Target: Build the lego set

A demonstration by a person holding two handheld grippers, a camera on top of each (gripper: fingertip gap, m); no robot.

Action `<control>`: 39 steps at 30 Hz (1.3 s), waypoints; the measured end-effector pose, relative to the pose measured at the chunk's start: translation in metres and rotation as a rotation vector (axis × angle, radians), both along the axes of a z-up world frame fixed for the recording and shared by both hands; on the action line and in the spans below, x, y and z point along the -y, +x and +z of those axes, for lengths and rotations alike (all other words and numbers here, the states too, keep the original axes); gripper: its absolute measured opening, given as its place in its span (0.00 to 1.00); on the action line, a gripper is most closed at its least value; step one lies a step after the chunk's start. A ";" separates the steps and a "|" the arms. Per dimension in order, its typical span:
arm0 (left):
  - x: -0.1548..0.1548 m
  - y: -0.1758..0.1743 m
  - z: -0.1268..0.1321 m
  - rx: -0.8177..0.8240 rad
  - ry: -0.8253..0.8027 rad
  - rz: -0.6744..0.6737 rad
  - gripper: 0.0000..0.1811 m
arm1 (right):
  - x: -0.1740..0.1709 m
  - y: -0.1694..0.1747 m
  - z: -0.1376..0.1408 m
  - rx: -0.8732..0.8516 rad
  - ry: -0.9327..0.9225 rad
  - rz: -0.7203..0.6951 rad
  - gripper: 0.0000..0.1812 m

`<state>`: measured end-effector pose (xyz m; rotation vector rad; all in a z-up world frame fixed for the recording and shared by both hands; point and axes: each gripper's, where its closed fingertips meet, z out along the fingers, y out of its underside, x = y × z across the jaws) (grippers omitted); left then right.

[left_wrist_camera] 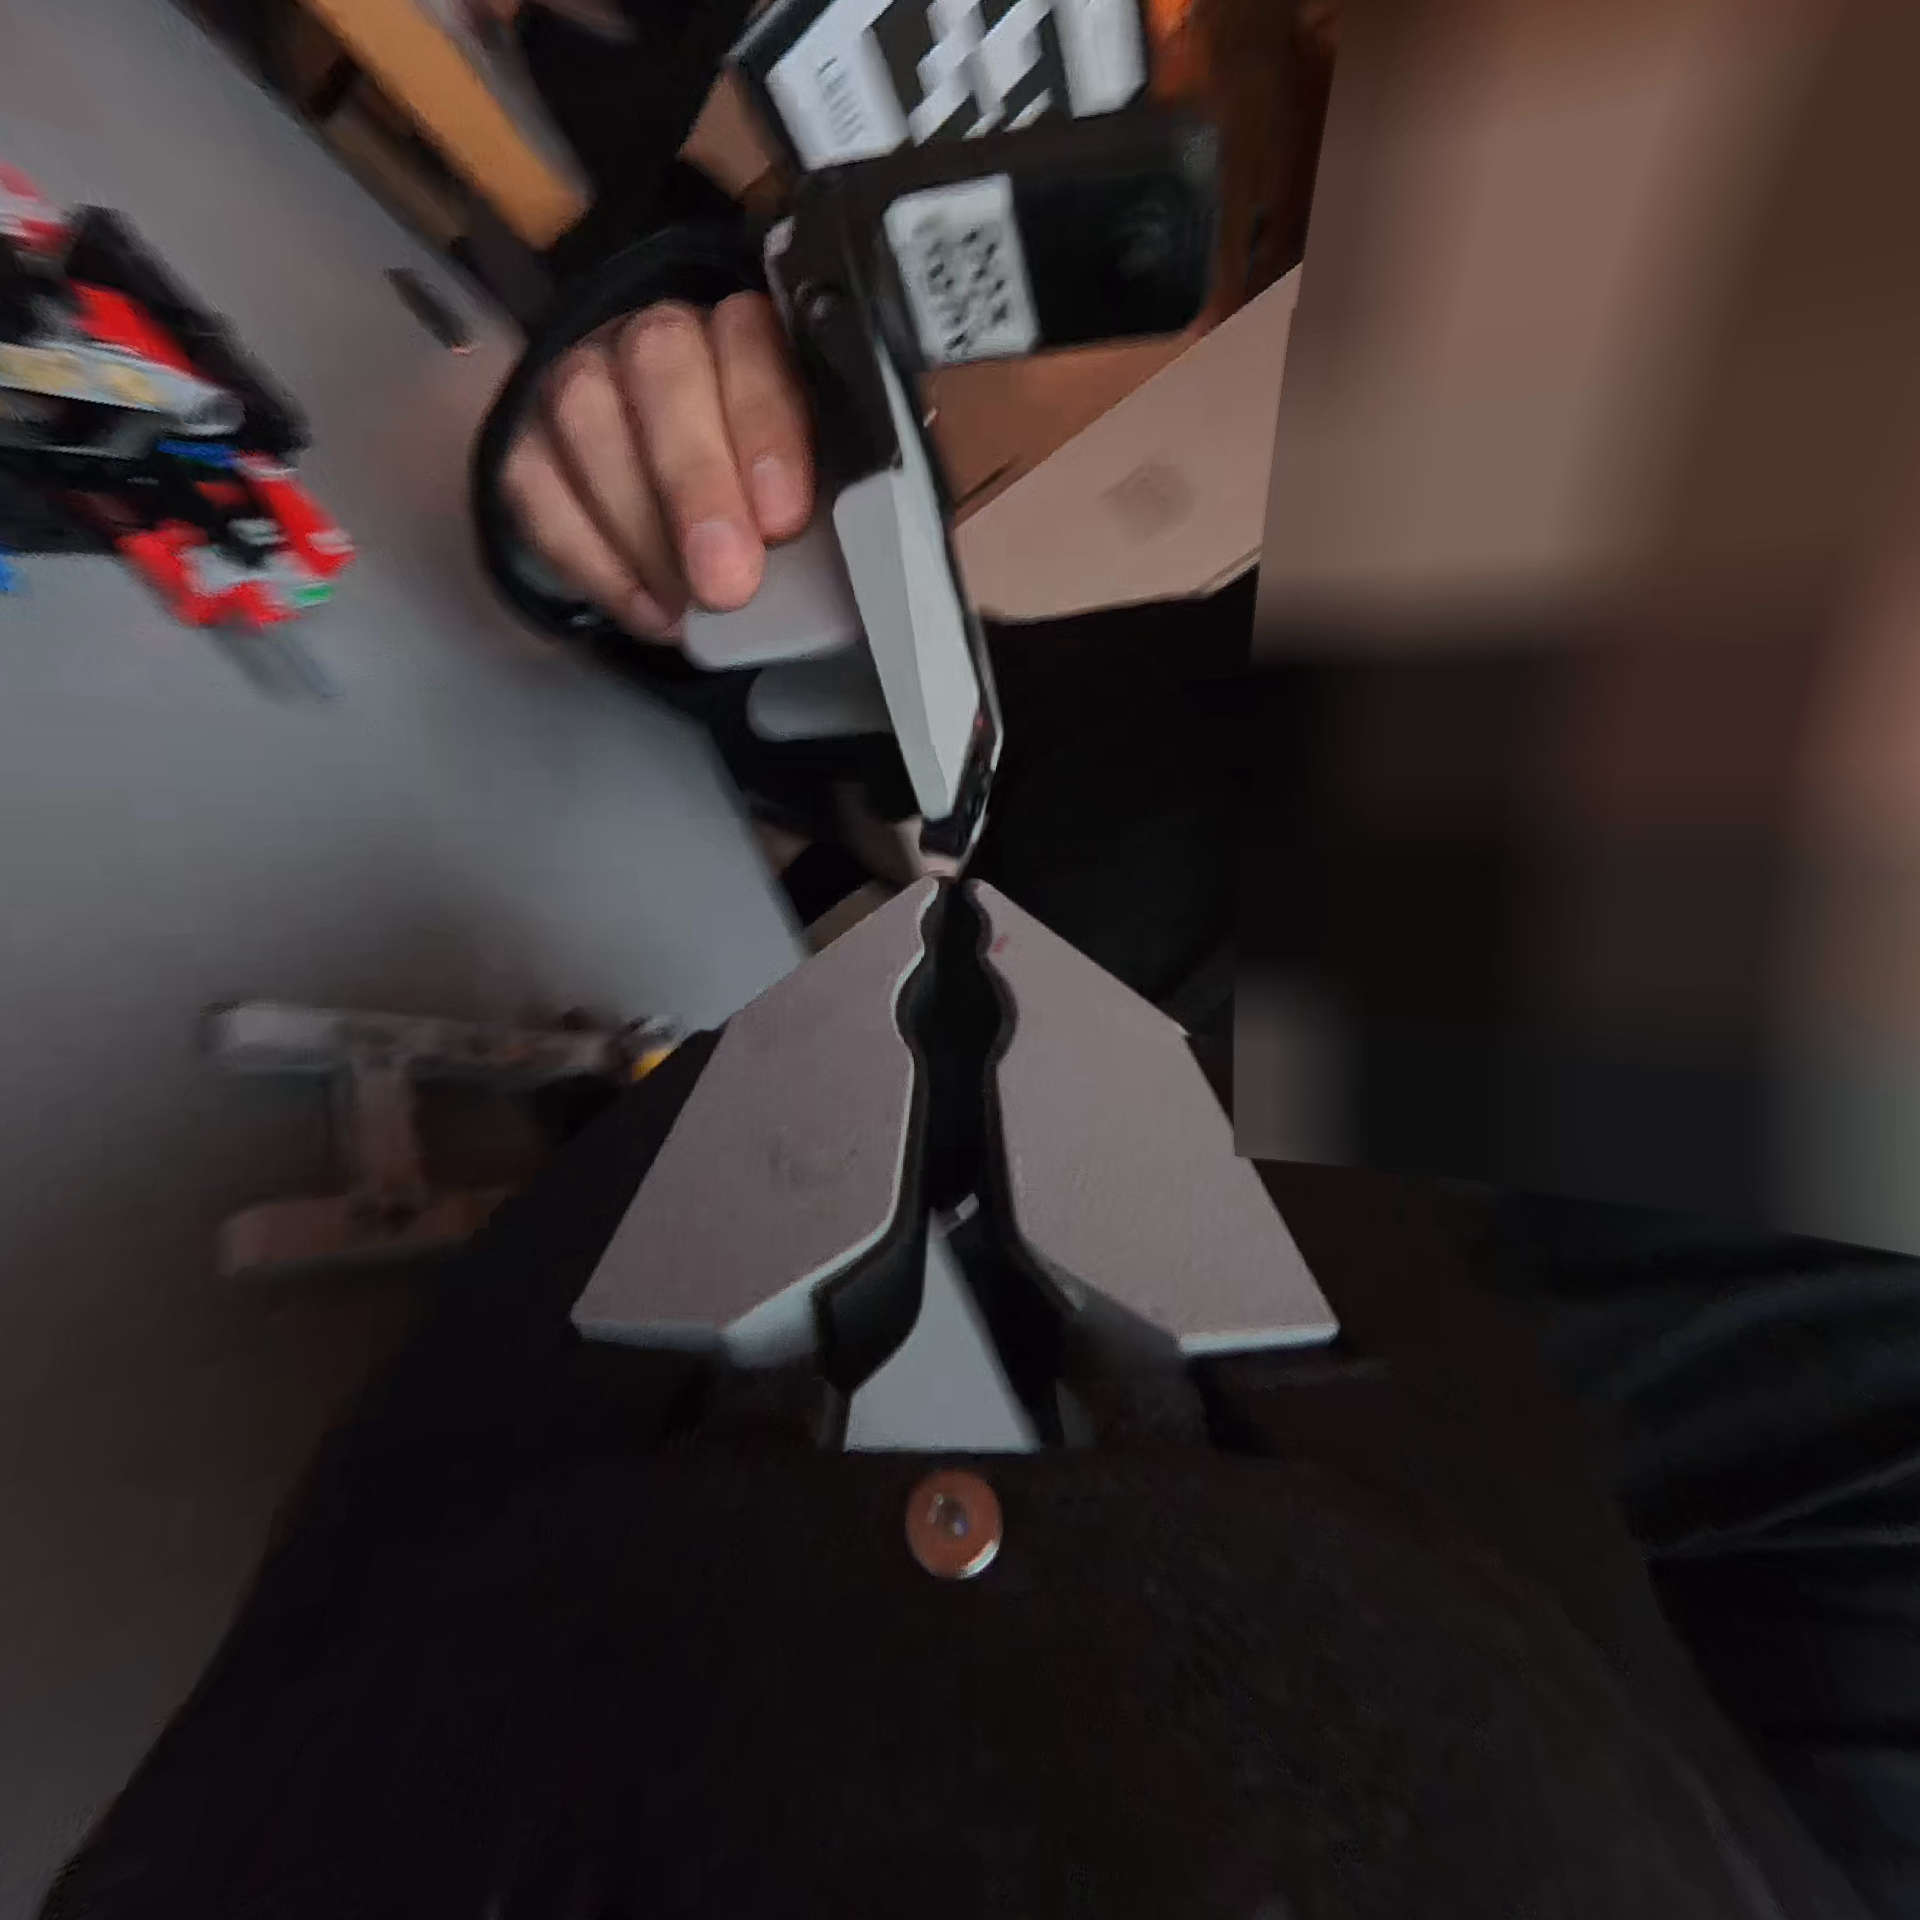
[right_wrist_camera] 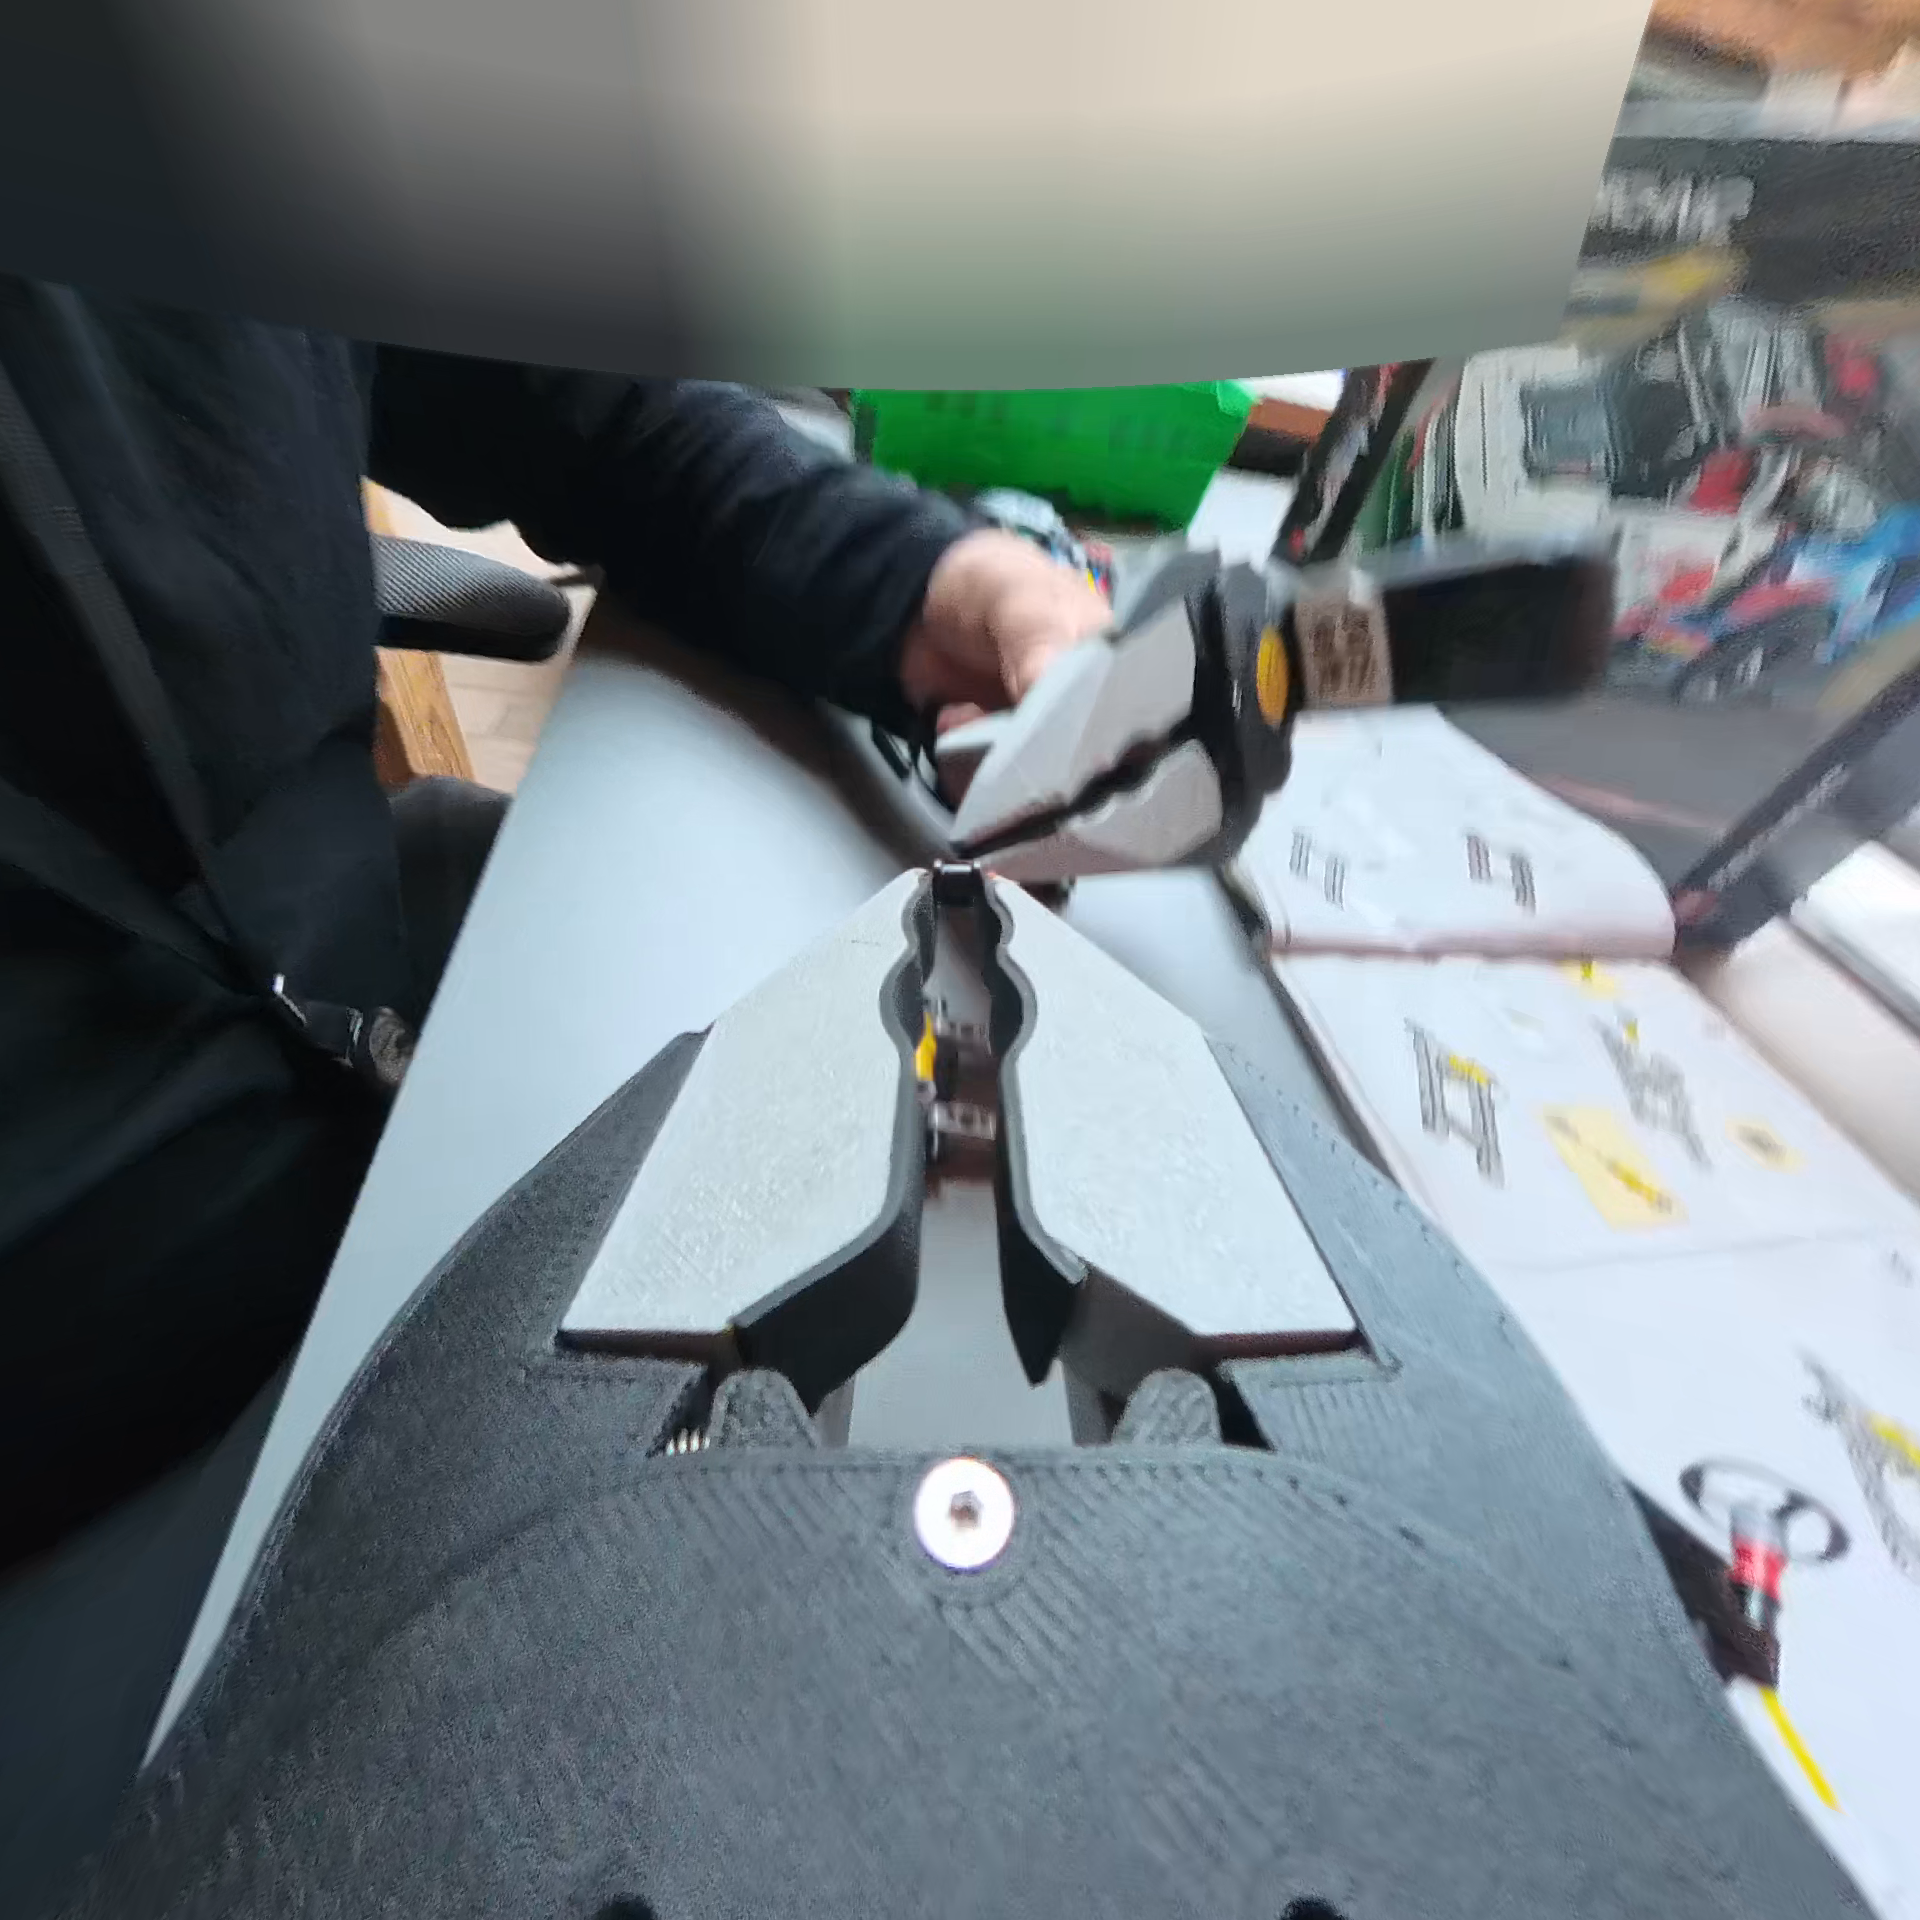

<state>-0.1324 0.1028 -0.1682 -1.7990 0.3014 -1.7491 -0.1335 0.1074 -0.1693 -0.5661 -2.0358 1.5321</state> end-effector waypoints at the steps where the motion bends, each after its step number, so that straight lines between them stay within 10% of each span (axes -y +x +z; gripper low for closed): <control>1: 0.000 -0.008 -0.014 -0.163 0.005 0.019 0.00 | -0.006 -0.003 -0.013 0.078 0.020 -0.024 0.02; 4: 0.001 -0.026 -0.042 -0.568 0.036 0.077 0.14 | -0.020 -0.004 -0.057 0.324 0.092 -0.071 0.02; 12: 0.003 -0.009 -0.096 -0.995 0.051 0.040 0.17 | -0.016 0.003 -0.089 0.531 0.141 -0.068 0.03; 39: -0.001 0.000 -0.095 -0.993 -0.007 -0.046 0.16 | -0.013 -0.003 -0.085 0.464 0.179 0.041 0.02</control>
